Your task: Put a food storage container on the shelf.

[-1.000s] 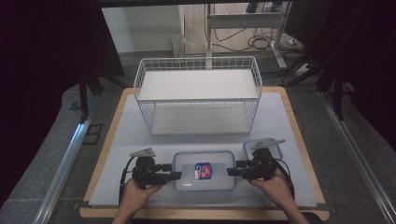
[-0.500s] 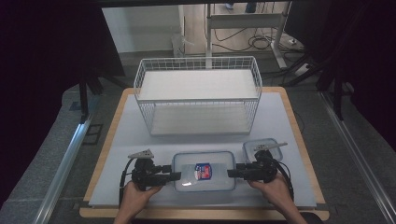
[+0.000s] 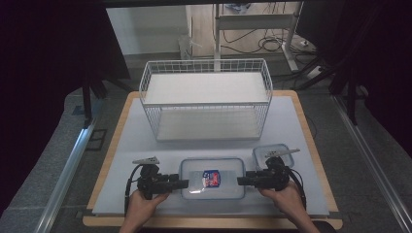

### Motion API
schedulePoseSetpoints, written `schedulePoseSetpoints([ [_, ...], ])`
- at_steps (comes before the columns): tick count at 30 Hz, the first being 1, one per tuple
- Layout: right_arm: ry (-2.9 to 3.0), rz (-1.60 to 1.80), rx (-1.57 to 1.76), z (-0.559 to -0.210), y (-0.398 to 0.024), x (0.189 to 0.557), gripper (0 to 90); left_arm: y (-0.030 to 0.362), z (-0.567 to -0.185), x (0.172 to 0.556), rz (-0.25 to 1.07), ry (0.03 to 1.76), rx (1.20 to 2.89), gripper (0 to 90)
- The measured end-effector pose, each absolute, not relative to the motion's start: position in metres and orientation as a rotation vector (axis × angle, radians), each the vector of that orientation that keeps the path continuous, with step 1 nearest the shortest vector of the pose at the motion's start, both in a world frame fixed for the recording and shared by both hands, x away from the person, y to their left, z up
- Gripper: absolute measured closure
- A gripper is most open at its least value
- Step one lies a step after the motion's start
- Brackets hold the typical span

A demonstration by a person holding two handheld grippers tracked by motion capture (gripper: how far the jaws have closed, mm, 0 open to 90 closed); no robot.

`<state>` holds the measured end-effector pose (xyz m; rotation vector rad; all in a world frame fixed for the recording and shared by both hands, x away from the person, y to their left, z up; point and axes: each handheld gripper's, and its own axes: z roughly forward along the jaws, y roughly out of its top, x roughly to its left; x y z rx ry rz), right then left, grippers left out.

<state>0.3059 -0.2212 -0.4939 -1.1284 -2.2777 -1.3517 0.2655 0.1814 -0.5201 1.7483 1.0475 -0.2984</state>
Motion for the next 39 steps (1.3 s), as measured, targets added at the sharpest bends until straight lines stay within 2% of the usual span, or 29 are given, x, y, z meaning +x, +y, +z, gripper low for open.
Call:
schedulePoseSetpoints([
  [17,-2.182,-1.359,-1.207,-0.494,-0.224,0.301,53.0,0.186,-0.521,0.267,-0.364,1.091,1.676,51.2],
  [31,-2.206,-1.418,-1.207,-0.488,-0.222,0.300,56.5,0.185,-0.509,0.266,-0.275,1.090,1.688,51.8],
  [39,-2.219,-1.493,-1.176,-0.470,-0.222,0.303,56.5,0.185,-0.487,0.268,-0.215,1.057,1.689,51.8],
])
